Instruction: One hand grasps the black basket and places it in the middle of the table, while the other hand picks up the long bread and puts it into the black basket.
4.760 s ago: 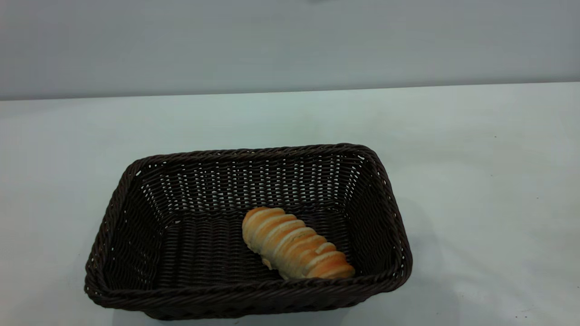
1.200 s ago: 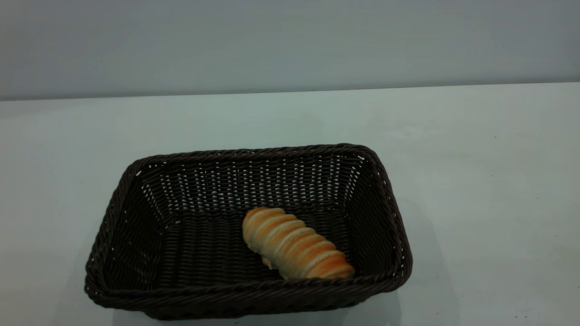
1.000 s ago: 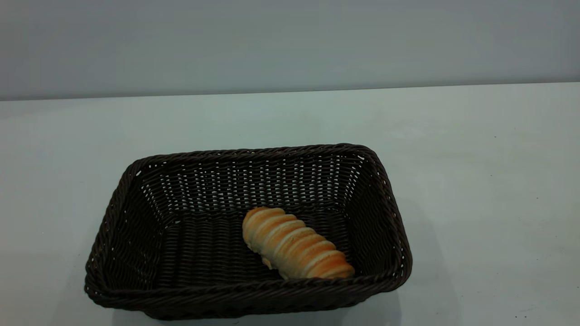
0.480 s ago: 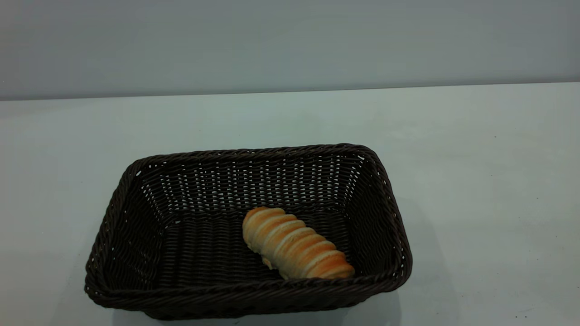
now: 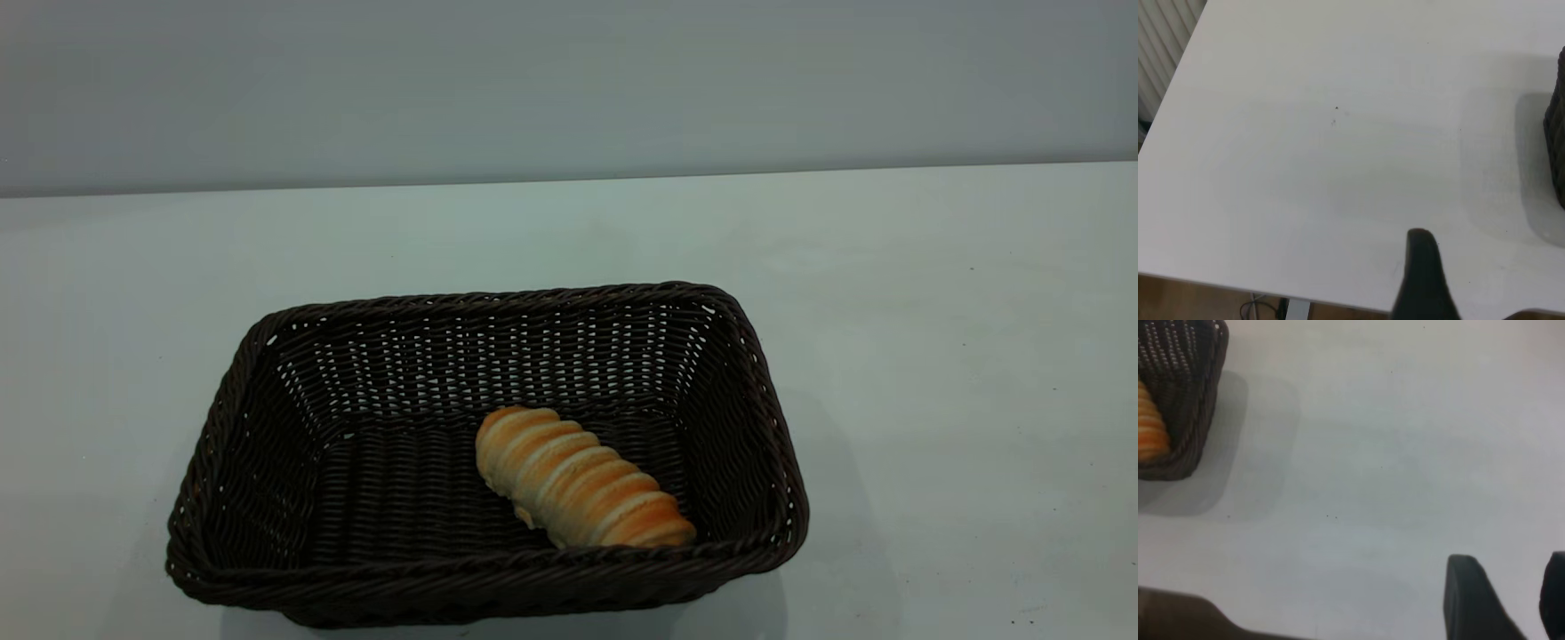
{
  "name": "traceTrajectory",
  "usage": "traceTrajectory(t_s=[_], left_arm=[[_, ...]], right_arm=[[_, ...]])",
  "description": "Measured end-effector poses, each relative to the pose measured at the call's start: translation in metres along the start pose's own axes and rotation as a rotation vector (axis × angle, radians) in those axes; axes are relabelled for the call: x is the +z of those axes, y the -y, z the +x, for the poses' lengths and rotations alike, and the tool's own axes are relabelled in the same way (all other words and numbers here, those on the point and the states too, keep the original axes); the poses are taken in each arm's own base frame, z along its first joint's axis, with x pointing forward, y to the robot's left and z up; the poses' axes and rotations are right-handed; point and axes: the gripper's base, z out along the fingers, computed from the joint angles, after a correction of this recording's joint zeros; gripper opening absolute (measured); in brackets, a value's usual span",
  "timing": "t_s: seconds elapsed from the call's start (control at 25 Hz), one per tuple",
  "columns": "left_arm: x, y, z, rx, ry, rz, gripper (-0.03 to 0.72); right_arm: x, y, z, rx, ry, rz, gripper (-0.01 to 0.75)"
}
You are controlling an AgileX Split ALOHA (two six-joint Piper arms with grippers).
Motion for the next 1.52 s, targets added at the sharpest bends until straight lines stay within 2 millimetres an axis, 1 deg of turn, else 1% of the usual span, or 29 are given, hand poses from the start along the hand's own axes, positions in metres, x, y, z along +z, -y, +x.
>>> traceTrajectory(t_s=[0.36,0.48,0.6,0.76,1.0,1.2,1.4,1.52], left_arm=[[0.0,-0.0008,-0.0002,0.013,0.002,-0.009,0.594],[0.0,0.0002,-0.0006,0.062,0.007,0.001,0.594],[-0.0001,0.0044,0.0001,0.133,0.002,0.049,0.594],[0.0004,0.0083,0.0011,0.174,-0.002,0.091,0.594],[0.0006,0.0084,0.0012,0.164,-0.003,0.092,0.594],[0.0006,0.0082,0.0011,0.154,-0.003,0.089,0.594],[0.0009,0.003,0.0002,0.09,0.002,0.032,0.594],[0.0009,0.0023,0.0,0.081,0.003,0.024,0.594]], right_arm=[[0.0,0.0,0.0,0.0,0.0,0.0,0.237],[0.0,0.0,0.0,0.0,0.0,0.0,0.237],[0.0,0.0,0.0,0.0,0.0,0.0,0.237],[0.0,0.0,0.0,0.0,0.0,0.0,0.237],[0.0,-0.0003,0.0,0.005,0.0,-0.003,0.237],[0.0,0.0007,0.0001,0.06,0.0,0.008,0.237],[0.0,0.0024,0.0002,0.059,-0.001,0.026,0.237],[0.0,0.0024,0.0002,0.056,-0.001,0.027,0.237]])
